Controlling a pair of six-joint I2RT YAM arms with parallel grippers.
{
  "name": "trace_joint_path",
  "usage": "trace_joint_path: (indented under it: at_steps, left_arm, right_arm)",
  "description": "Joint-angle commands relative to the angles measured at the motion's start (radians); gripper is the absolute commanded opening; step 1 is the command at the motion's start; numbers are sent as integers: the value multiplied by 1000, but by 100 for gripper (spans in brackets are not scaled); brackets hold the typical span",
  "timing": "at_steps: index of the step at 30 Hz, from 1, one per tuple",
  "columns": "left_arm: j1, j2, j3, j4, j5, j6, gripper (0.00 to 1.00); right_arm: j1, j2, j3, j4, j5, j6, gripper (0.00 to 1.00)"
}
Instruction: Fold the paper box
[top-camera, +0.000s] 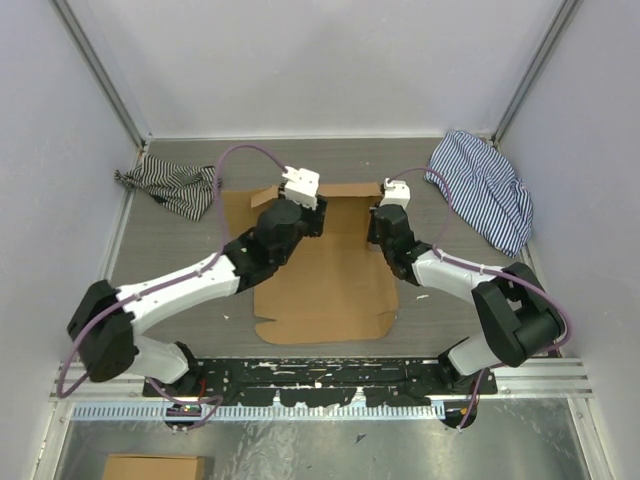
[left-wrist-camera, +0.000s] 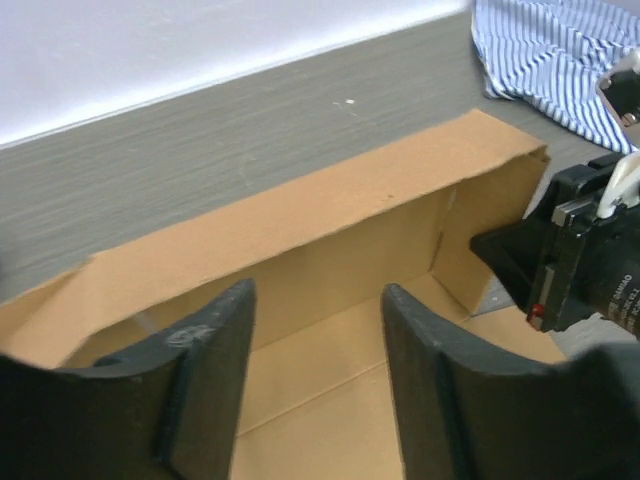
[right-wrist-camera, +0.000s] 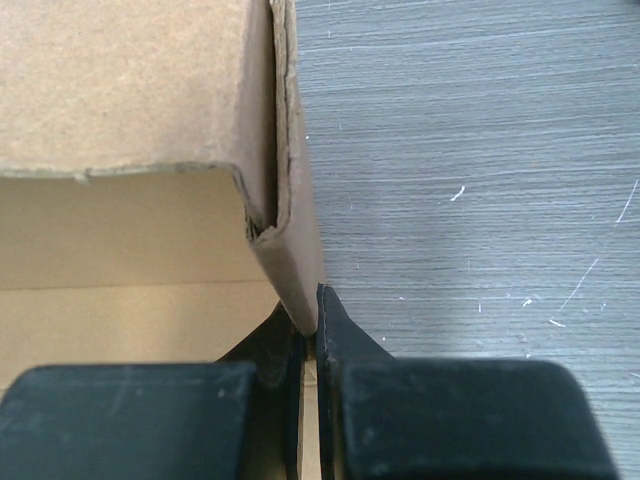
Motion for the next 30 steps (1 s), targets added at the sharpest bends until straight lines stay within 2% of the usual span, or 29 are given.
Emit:
trace_joint_path:
  at_steps: [1, 4, 7, 12, 22, 26, 28, 30]
  left_arm:
    - [24, -130, 55, -219, -147, -34, 65]
    - [95, -163, 60, -368, -197, -54, 71]
    - [191, -224, 9, -432, -169, -90, 72]
    - [233, -268, -132, -319, -167, -72, 71]
    - [270, -284, -204, -113, -278, -67, 72]
    - [403, -342, -177, -145, -144, -170, 65]
    - [473, -319, -136, -195, -26, -225, 63]
    - [499, -283, -102, -224, 67, -244, 61]
  right_arm:
    - [7, 21, 48, -25, 9, 15, 1]
    - [7, 19, 57, -56, 23, 30, 1]
    - [7, 13, 79, -109, 62, 35, 1]
    - [7, 8, 113, -166, 94, 39, 1]
    - [8, -17, 111, -211, 39, 59, 1]
    - [7, -23, 95, -217, 26, 54, 1]
    - [7, -24, 90, -216, 19, 57, 1]
    - [6, -22, 87, -209, 9, 58, 1]
